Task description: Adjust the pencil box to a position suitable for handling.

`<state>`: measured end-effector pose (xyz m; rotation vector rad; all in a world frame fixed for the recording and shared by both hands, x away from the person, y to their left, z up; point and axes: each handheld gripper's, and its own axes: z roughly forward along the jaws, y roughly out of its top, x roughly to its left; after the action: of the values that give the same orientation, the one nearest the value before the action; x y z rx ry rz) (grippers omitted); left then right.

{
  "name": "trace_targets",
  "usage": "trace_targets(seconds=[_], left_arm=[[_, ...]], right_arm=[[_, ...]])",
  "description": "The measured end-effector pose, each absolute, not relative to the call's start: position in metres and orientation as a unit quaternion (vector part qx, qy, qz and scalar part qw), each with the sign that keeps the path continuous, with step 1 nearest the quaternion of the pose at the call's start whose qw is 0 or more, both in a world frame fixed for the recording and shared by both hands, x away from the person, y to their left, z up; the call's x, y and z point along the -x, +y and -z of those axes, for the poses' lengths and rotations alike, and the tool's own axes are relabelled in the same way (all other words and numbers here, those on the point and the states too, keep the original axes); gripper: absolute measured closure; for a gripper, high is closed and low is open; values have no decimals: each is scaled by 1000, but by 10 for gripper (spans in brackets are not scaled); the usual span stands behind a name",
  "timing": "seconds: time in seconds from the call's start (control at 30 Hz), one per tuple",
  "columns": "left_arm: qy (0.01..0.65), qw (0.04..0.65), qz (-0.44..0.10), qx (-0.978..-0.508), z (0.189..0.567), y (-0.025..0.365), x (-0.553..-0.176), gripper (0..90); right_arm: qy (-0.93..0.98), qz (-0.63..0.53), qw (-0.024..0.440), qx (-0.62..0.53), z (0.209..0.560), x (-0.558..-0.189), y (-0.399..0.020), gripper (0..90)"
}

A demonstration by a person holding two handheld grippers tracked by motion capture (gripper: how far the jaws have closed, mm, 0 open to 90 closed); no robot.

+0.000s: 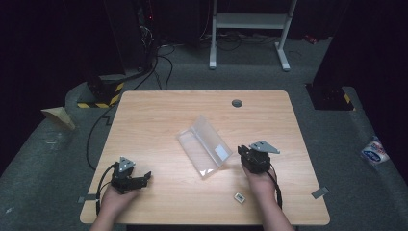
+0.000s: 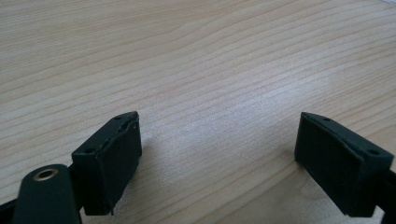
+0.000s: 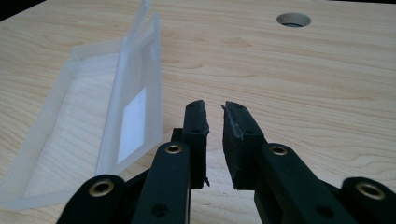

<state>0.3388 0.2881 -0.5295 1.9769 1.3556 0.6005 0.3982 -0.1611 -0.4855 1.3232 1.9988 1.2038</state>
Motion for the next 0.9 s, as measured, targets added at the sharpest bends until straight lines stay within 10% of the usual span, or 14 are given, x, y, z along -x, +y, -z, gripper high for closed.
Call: trace_targets(seconds=[0.63,0.9], left_arm=[[517,330,-228,-756,529,288,-339,151],[517,330,-228,-756,529,288,-339,151]], right_arm=[[755,-424,187,-464,499,-391,-127,543],[752,-428,181,-467,501,-392,-127,642]])
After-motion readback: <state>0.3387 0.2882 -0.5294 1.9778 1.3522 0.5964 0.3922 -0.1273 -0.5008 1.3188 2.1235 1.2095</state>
